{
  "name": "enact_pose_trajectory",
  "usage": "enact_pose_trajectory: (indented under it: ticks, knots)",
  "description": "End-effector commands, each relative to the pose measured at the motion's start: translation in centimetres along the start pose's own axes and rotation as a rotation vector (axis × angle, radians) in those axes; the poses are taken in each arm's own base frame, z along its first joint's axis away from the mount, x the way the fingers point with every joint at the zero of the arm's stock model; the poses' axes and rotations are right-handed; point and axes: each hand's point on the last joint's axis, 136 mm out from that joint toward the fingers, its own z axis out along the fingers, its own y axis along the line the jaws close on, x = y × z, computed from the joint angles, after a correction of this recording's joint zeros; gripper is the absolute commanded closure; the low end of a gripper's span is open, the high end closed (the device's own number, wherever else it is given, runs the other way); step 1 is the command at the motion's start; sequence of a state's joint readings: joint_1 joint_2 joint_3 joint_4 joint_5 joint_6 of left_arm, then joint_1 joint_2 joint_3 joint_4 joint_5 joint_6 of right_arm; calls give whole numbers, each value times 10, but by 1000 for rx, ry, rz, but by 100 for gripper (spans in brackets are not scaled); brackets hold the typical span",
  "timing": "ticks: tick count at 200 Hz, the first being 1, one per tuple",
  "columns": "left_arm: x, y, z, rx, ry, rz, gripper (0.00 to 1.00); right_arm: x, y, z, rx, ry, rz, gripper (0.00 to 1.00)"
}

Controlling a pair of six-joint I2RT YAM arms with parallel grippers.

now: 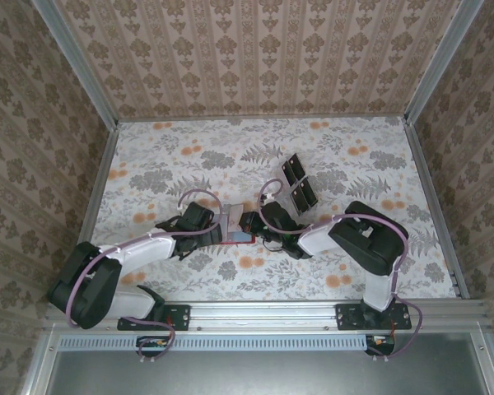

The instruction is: Put the credit cards into the card holder

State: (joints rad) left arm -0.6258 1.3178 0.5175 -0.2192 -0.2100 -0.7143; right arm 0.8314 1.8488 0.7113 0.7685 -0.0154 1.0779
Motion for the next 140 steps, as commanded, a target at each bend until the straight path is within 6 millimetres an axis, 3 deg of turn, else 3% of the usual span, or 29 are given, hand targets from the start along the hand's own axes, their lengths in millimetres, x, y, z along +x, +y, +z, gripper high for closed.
enact_pose_trajectory:
  ticks: [1, 140]
  knots:
    - [32, 25, 7, -72, 108, 4, 0, -15, 30, -12, -75, -63, -5, 100]
    - [31, 24, 7, -70, 110, 3, 0, -4, 6, 5, -13, -44, -12, 100]
